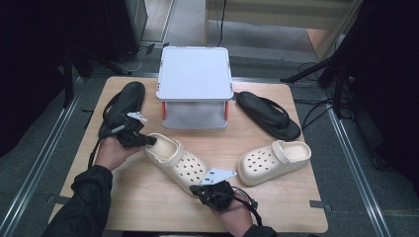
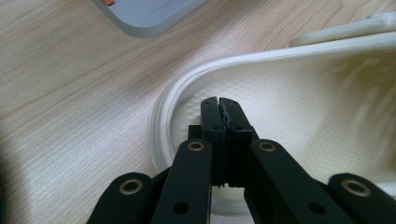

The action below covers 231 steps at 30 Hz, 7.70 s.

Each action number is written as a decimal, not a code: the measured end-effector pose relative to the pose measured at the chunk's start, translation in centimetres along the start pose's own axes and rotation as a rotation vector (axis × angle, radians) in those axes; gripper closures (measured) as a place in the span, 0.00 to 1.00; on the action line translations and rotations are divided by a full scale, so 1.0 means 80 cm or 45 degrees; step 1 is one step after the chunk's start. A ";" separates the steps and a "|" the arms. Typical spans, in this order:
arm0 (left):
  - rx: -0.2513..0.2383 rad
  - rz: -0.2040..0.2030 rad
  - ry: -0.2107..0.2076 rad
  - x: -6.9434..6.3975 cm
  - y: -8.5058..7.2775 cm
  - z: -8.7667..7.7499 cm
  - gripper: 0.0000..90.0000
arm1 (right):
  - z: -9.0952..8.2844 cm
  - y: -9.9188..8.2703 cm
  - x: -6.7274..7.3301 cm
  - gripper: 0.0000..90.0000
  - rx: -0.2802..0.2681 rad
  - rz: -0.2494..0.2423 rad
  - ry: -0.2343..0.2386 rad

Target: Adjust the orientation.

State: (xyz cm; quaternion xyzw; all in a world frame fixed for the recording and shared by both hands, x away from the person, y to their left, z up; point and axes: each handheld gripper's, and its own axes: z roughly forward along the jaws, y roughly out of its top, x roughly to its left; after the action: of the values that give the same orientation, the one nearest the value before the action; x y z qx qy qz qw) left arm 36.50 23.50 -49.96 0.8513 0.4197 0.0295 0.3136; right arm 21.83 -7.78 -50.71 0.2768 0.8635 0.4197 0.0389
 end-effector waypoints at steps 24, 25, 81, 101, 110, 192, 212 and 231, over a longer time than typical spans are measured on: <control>-0.012 -0.084 0.016 -0.015 -0.035 -0.019 1.00 | -0.004 0.014 -0.054 1.00 -0.006 0.106 -0.045; -0.013 -0.086 0.021 -0.018 -0.037 -0.020 1.00 | -0.004 0.015 -0.055 1.00 -0.002 0.116 -0.048; -0.061 -0.082 0.036 -0.005 -0.040 -0.036 0.99 | 0.020 0.050 -0.097 1.00 -0.088 0.170 -0.183; 0.036 -0.012 -0.072 -0.007 -0.028 0.006 0.99 | 0.040 0.036 -0.075 1.00 -0.046 0.200 -0.195; 0.045 -0.008 -0.079 -0.012 -0.029 0.007 0.99 | 0.041 0.036 -0.078 1.00 -0.055 0.206 -0.198; -0.073 -0.046 0.013 -0.077 -0.072 -0.015 0.46 | 0.032 0.068 -0.123 0.63 -0.093 0.183 -0.200; -0.097 -0.098 0.049 -0.057 -0.073 -0.027 0.43 | -0.037 0.058 -0.121 0.60 -0.058 0.163 -0.151; -0.101 -0.069 0.054 -0.057 -0.060 -0.034 0.44 | -0.094 0.017 -0.111 0.70 -0.086 0.182 -0.202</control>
State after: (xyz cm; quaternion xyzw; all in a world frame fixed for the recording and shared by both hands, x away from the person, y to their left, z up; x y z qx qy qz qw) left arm 29.35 23.70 -49.54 0.8256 0.4478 0.0557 0.3387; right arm 27.70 -16.93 -46.31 0.3684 0.8211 0.4273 0.0863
